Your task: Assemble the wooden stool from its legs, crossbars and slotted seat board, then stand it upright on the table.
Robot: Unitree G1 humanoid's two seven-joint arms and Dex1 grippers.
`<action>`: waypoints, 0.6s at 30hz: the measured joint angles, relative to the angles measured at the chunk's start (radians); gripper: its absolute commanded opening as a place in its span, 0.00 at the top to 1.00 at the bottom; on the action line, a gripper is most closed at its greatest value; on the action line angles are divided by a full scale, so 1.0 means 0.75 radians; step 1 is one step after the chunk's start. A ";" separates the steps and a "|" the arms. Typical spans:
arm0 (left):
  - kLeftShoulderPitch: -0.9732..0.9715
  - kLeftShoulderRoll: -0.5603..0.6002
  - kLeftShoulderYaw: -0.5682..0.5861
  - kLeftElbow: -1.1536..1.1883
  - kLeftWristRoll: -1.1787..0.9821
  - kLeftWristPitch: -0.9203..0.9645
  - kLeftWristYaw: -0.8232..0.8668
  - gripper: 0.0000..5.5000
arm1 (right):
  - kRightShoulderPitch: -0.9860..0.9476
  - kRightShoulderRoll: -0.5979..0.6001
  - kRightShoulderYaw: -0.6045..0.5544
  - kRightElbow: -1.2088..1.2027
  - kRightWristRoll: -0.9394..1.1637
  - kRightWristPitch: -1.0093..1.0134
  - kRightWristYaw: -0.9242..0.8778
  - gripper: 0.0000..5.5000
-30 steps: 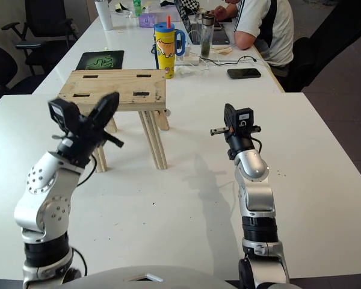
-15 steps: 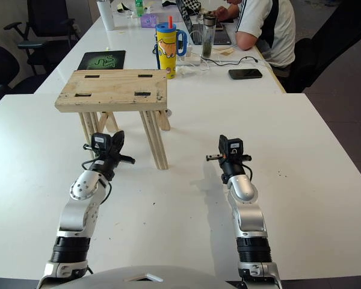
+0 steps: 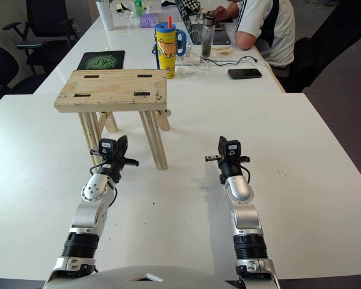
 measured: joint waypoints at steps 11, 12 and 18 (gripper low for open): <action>-0.005 -0.010 0.033 -0.039 -0.077 0.056 -0.008 1.00 | -0.012 -0.002 -0.005 0.009 -0.006 -0.015 -0.008 1.00; -0.005 -0.010 0.037 -0.043 -0.087 0.064 -0.009 1.00 | -0.018 -0.003 -0.005 0.012 -0.006 -0.017 -0.009 1.00; -0.008 -0.001 0.050 -0.043 -0.090 0.078 -0.018 1.00 | -0.039 -0.003 -0.004 0.036 -0.007 -0.022 -0.009 1.00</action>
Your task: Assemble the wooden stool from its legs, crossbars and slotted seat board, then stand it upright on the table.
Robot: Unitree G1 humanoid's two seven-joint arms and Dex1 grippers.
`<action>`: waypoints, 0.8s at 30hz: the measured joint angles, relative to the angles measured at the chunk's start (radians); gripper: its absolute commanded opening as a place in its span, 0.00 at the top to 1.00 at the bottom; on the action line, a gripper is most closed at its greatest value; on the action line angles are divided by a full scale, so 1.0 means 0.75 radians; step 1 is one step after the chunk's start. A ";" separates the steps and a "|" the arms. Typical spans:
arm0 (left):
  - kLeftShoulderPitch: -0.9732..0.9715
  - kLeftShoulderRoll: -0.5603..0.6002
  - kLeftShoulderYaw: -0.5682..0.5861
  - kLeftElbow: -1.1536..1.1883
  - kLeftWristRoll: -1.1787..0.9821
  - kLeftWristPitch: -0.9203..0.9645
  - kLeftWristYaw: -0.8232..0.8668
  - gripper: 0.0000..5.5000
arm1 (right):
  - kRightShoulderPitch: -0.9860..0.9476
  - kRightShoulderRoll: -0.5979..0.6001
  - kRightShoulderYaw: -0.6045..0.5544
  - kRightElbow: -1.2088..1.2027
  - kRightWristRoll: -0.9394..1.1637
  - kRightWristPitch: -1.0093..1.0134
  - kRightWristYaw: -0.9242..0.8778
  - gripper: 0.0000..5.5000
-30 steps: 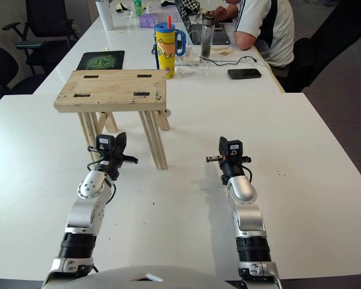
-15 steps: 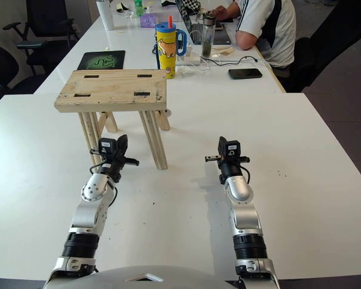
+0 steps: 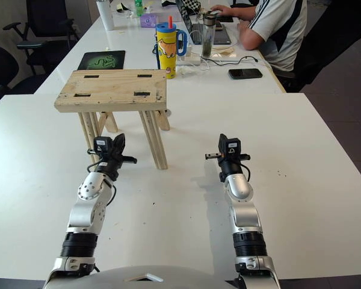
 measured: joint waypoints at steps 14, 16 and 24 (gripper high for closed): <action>-0.008 0.006 0.029 0.050 0.000 -0.004 -0.003 1.00 | -0.041 -0.004 -0.003 0.068 0.000 -0.036 0.000 1.00; -0.011 0.004 0.030 0.059 -0.001 -0.011 -0.004 1.00 | -0.043 -0.004 -0.003 0.077 0.000 -0.041 0.000 1.00; -0.048 -0.001 0.034 0.132 -0.005 -0.051 -0.012 1.00 | -0.076 -0.012 -0.004 0.141 0.001 -0.070 0.001 1.00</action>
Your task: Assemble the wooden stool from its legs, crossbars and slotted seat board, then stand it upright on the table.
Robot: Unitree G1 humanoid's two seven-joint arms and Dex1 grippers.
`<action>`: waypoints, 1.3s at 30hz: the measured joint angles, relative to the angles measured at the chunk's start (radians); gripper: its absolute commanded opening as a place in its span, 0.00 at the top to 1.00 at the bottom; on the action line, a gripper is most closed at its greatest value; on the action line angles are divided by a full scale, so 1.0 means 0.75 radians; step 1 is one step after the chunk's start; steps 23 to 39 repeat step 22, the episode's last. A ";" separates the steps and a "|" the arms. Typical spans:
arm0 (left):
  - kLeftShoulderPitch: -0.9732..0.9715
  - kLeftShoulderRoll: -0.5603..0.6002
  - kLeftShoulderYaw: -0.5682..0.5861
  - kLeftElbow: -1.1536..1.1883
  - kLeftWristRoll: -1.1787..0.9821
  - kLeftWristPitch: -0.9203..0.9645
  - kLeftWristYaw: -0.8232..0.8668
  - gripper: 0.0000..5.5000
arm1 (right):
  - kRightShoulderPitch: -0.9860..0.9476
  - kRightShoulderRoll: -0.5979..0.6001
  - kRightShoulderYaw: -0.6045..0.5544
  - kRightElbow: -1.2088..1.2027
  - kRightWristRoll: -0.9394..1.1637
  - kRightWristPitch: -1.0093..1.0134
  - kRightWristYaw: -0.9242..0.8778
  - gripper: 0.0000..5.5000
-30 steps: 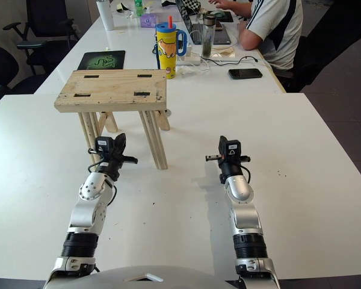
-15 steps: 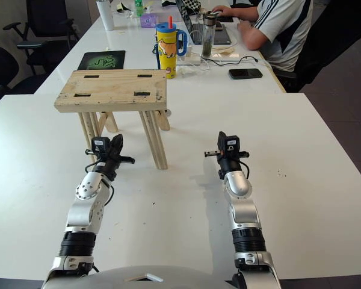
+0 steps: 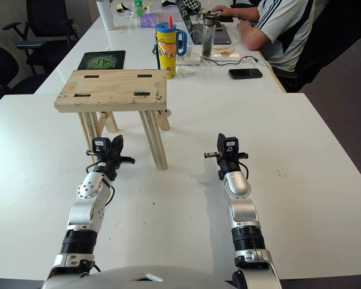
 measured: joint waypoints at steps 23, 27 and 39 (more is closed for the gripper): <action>-0.130 0.003 -0.016 0.246 0.021 -0.082 -0.001 1.00 | -0.016 0.011 -0.033 0.117 -0.001 -0.093 -0.044 1.00; -0.130 0.003 -0.016 0.246 0.021 -0.082 -0.001 1.00 | -0.016 0.011 -0.033 0.117 -0.001 -0.093 -0.044 1.00; -0.130 0.003 -0.016 0.246 0.021 -0.082 -0.001 1.00 | -0.016 0.011 -0.033 0.117 -0.001 -0.093 -0.044 1.00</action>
